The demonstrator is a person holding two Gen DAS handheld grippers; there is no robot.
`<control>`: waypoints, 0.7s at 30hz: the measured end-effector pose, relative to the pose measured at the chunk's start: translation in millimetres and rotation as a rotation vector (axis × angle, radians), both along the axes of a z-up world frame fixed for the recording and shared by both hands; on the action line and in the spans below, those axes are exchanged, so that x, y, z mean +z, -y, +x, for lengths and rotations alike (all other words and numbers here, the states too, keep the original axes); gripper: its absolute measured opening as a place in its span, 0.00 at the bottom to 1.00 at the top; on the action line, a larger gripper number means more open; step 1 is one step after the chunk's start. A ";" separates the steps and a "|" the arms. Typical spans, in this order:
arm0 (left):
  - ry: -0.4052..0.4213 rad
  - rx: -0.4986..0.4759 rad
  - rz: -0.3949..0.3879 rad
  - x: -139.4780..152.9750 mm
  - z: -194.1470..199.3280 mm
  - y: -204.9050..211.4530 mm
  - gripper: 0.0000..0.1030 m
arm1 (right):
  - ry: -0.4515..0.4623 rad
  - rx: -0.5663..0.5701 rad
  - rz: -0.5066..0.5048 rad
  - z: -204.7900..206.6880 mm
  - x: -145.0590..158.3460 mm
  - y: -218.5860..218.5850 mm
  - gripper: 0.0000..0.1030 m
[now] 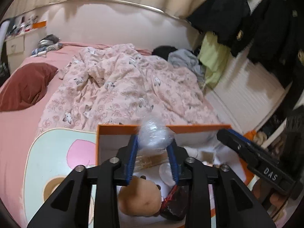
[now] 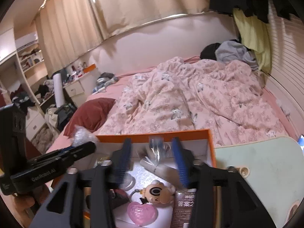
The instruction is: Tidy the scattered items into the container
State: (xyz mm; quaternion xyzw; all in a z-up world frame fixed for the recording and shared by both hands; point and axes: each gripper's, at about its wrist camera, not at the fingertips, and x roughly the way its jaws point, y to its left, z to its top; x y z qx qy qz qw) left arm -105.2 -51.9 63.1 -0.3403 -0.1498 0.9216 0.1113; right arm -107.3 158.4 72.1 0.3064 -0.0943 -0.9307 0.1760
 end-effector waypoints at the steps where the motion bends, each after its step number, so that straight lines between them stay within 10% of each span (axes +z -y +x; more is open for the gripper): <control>1: -0.021 0.002 0.037 2.1 3.0 4.1 0.50 | -0.011 -0.011 -0.011 1.9 1.8 -3.5 0.58; 3: -0.064 0.015 0.094 6.2 9.0 11.3 0.69 | -0.036 -0.025 -0.044 6.2 7.8 -11.5 0.58; 13: -0.408 0.102 0.153 42.6 57.5 29.1 0.79 | -0.217 -0.104 -0.062 34.0 32.4 -19.1 0.85; 21: -0.214 0.047 0.217 42.7 73.0 29.9 0.79 | -0.060 -0.127 0.132 53.7 16.6 2.1 0.88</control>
